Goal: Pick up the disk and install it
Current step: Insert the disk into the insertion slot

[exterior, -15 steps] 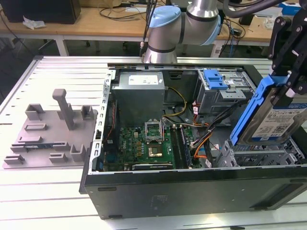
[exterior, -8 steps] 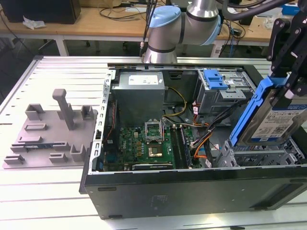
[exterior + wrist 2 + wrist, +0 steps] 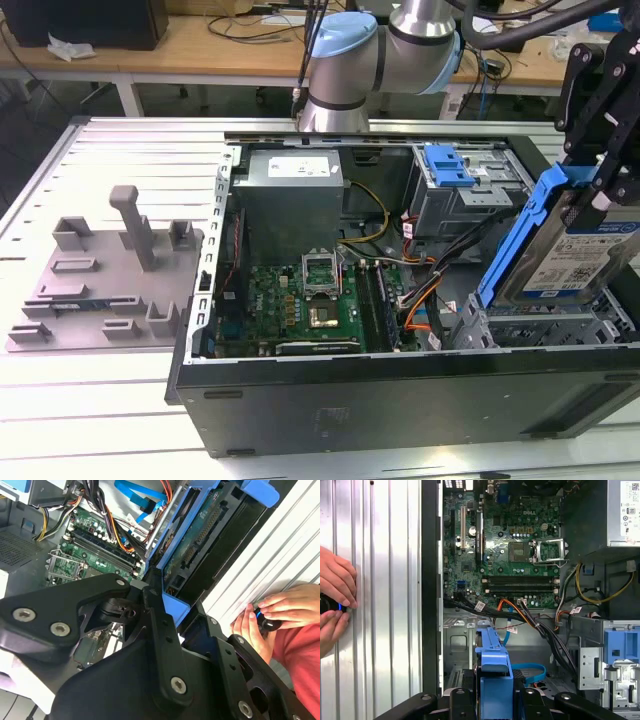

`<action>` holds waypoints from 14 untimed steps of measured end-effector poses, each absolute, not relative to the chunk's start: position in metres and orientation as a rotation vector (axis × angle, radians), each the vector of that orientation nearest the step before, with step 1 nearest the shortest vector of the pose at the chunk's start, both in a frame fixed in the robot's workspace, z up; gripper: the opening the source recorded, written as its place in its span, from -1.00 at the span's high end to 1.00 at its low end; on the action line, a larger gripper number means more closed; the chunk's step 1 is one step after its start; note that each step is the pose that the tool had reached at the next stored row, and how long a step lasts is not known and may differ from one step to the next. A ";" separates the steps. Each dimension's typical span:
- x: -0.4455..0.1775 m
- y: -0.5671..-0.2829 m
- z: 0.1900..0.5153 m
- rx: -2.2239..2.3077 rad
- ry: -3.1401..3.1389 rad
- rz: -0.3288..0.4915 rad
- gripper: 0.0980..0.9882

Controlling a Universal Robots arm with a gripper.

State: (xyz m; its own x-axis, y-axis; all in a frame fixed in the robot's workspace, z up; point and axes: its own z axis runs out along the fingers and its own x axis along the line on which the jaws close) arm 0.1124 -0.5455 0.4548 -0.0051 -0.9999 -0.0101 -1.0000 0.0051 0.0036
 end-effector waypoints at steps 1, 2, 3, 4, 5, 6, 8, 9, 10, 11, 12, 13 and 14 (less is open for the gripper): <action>0.112 -0.546 0.455 -2.212 2.224 0.015 0.40; 0.112 -0.546 0.454 -2.211 2.225 0.015 0.40; 0.112 -0.546 0.454 -2.211 2.226 0.015 0.40; 0.112 -0.546 0.454 -2.211 2.226 0.014 0.40; 0.112 -0.546 0.452 -2.210 2.227 0.015 0.40; 0.112 -0.546 0.451 -2.210 2.227 0.015 0.40; 0.112 -0.546 0.450 -2.210 2.227 0.015 0.40; 0.112 -0.546 0.449 -2.210 2.227 0.015 0.40; 0.112 -0.546 0.448 -2.209 2.227 0.015 0.40; 0.112 -0.546 0.447 -2.209 2.227 0.015 0.40; 0.112 -0.546 0.445 -2.209 2.227 0.015 0.40; 0.112 -0.546 0.444 -2.209 2.227 0.015 0.40; 0.112 -0.546 0.443 -2.209 2.227 0.015 0.40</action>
State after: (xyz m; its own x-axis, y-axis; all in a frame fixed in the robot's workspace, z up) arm 0.1124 -0.5462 0.4432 -0.0081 -0.9999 -0.0098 -1.0000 0.0081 0.0036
